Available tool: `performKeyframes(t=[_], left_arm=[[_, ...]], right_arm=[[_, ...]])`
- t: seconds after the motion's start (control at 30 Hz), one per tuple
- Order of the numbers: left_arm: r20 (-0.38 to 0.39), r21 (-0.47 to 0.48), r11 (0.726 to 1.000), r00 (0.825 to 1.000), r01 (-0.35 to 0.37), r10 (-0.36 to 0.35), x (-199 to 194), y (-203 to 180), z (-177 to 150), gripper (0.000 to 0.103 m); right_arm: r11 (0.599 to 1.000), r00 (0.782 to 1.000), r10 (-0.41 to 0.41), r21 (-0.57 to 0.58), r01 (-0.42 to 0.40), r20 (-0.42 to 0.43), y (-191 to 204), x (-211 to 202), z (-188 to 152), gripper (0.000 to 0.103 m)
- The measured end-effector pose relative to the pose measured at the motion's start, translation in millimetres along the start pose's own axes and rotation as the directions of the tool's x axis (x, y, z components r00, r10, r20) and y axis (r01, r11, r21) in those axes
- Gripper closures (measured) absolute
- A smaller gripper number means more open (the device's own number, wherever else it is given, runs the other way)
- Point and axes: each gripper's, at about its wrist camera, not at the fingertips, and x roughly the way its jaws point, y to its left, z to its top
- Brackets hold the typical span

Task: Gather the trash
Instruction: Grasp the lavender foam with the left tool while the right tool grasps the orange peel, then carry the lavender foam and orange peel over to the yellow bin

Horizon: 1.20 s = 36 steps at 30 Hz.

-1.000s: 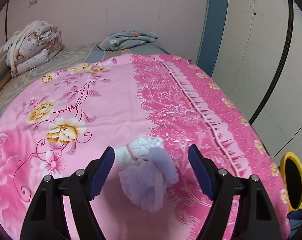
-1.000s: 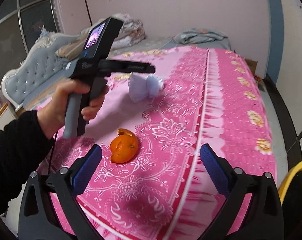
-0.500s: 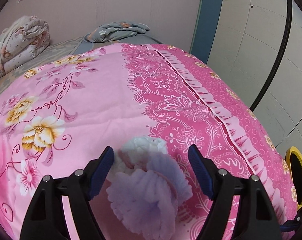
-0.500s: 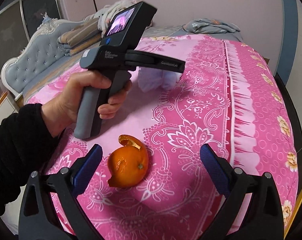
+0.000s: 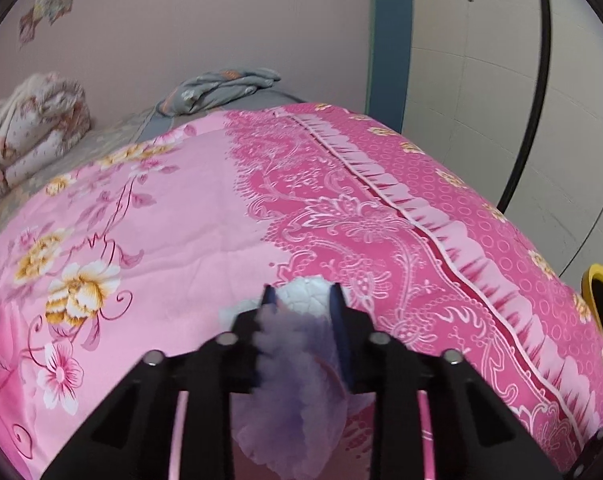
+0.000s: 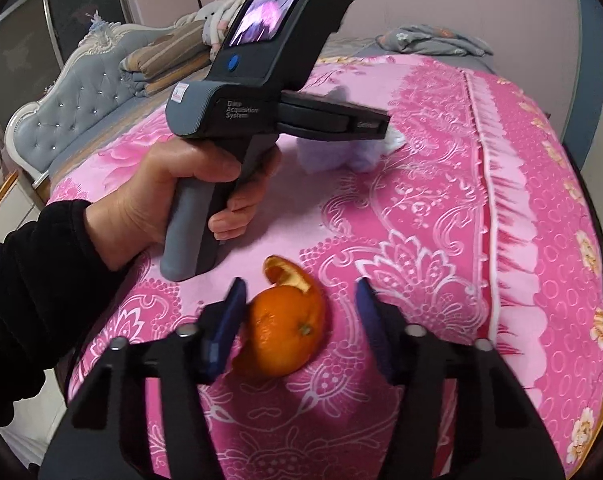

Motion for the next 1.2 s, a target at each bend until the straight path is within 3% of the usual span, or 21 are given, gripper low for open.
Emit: performKeyframes(t=[0.13, 0.43, 0.8, 1.2], left_arm=[[-0.004, 0.027, 1.000, 1.000, 0.004, -0.004, 1.6, -10.2, -0.3, 0.092], [-0.012, -0.048, 0.997, 0.998, 0.056, -0.056, -5.1, 1.8, 2.7, 0.092], [0.028, -0.088, 0.992, 0.995, 0.094, -0.092, -46.7, 2.4, 7.8, 0.092], [0.067, -0.108, 0.990, 0.995, 0.086, -0.079, -107.1, 5.0, 1.1, 0.092]], right_arm=[[1.000, 1.000, -0.002, -0.008, 0.002, -0.001, 3.8, 0.1, 0.1, 0.069], [0.999, 0.999, 0.003, 0.042, -0.004, 0.033, -7.7, -14.6, -1.2, 0.076], [0.997, 0.998, -0.002, 0.080, -0.003, 0.066, -14.3, -57.7, -9.7, 0.078], [0.995, 0.991, -0.027, 0.100, 0.013, 0.134, -12.0, -119.4, -23.3, 0.078]])
